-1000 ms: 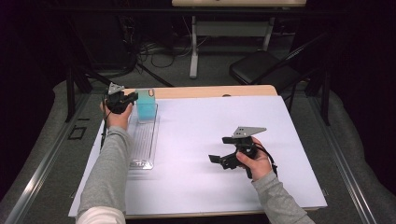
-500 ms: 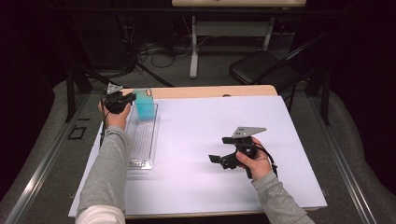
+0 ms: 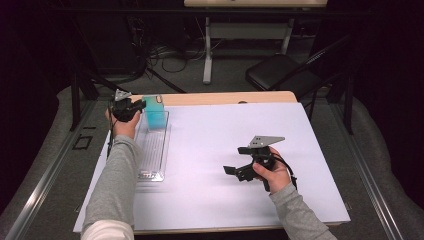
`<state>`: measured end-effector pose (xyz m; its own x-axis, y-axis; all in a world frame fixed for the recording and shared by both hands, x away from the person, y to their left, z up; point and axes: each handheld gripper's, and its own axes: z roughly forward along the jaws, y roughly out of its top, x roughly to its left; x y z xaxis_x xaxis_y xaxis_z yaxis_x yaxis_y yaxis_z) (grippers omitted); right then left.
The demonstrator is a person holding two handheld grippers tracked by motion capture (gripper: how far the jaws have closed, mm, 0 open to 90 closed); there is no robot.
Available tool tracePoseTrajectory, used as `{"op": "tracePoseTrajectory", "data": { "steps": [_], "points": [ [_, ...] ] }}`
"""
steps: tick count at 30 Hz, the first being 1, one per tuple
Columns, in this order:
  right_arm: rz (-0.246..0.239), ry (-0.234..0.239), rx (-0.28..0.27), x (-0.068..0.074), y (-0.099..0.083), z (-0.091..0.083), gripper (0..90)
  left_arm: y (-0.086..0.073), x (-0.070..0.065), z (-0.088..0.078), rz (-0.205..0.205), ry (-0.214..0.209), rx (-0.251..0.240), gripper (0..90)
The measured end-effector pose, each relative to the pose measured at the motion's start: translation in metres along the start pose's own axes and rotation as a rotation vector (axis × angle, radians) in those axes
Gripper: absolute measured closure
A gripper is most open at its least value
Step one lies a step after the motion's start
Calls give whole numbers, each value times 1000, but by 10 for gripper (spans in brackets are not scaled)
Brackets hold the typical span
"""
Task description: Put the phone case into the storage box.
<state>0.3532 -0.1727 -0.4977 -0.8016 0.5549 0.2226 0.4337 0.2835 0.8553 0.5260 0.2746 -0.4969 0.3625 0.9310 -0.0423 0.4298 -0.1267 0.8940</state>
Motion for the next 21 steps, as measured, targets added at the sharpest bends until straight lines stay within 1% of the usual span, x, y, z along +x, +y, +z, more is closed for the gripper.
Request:
{"op": "tracePoseTrajectory", "data": {
  "steps": [3, 7, 10, 14, 15, 18, 21],
  "points": [
    [0, 2, 1, 0, 0, 0, 49, 0, 0, 0, -1, 1, -8, 745],
    [1, 1, 2, 0, 0, 0, 50, 0, 0, 1, -2, 10, -4, 717],
    [0, 2, 5, 0, 0, 0, 50, 0, 1, 1, -15, 16, -13, 634],
    [-1, 2, 5, 0, 0, 0, 50, 1, 1, -1, -24, 18, -17, 554],
    [0, 0, 5, 0, 0, 0, 50, 1, 1, -1, -20, 21, -18, 539],
    [-2, 1, 2, 1, 0, 1, 50, 1, 1, -2, -24, 27, -22, 485],
    [-2, 1, 2, 1, 0, 1, 50, 2, 1, -2, -26, 26, -17, 457]
  ]
}}
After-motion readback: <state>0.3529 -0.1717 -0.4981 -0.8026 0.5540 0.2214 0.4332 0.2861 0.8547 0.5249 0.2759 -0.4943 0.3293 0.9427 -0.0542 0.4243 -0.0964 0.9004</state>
